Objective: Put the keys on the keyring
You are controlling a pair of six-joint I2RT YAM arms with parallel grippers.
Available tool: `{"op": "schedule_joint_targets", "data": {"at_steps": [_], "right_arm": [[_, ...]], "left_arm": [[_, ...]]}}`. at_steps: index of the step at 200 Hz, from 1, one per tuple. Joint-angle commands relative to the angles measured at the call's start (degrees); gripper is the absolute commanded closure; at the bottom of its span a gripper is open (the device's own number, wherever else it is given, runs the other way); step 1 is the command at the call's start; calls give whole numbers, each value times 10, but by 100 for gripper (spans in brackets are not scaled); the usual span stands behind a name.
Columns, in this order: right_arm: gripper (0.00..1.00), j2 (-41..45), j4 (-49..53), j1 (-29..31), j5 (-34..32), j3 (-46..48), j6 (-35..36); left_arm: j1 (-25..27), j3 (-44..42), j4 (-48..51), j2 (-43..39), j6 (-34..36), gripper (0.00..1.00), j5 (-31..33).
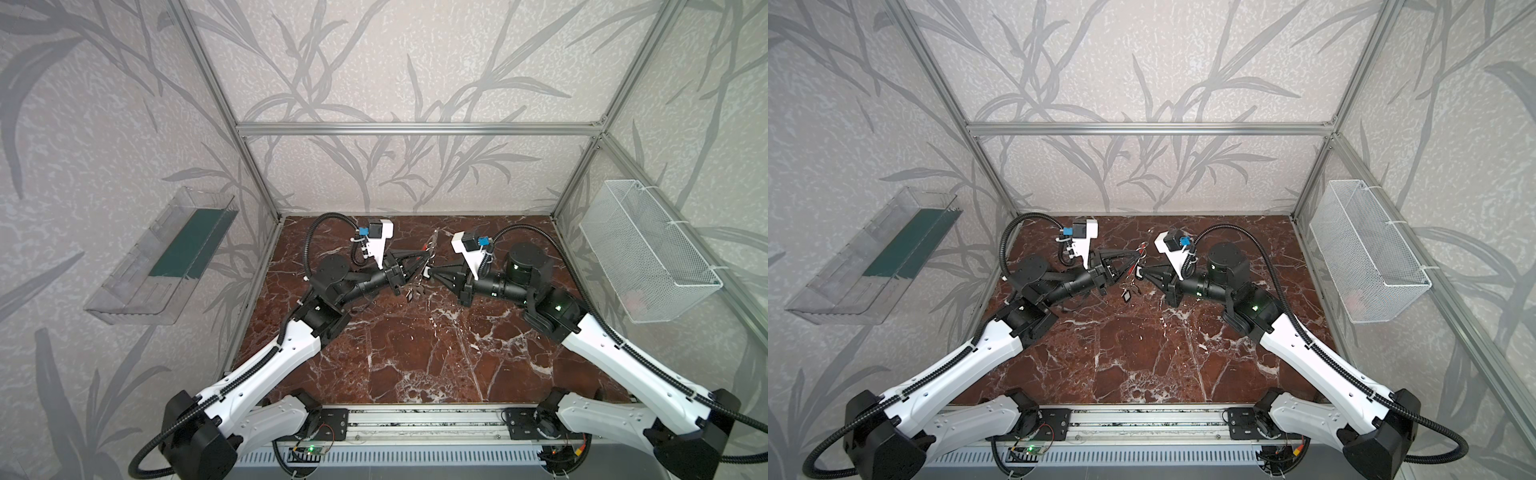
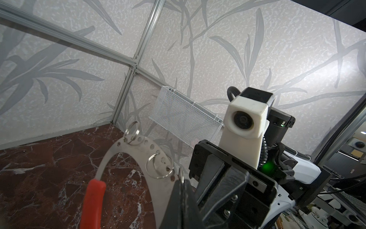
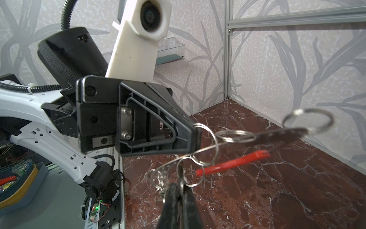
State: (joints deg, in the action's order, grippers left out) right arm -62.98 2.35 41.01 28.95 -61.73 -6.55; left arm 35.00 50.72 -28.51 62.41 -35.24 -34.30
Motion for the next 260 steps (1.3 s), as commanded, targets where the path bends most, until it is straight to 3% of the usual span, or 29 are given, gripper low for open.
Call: {"op": "schedule_joint_targets", "data": {"at_steps": [1, 24, 42, 55, 137, 260], "right_arm": [[100, -4, -9, 11, 41, 5, -9], [100, -10, -13, 12, 53, 4, -18], [82, -5, -16, 12, 33, 11, -24], [79, 3, -20, 9, 14, 19, -26], [77, 63, -102, -64, 10, 71, -106], [75, -29, -288, -72, 67, 35, -274]], "left_arm": [[0, 18, -45, 1, -10, 100, 3], [0, 14, -47, 0, -11, 100, 5], [0, 13, -43, -3, -9, 100, 7], [0, 13, -39, -6, -6, 100, 10], [0, 10, -31, -11, -5, 100, 10], [2, 12, -22, -18, -15, 100, -1]]}}
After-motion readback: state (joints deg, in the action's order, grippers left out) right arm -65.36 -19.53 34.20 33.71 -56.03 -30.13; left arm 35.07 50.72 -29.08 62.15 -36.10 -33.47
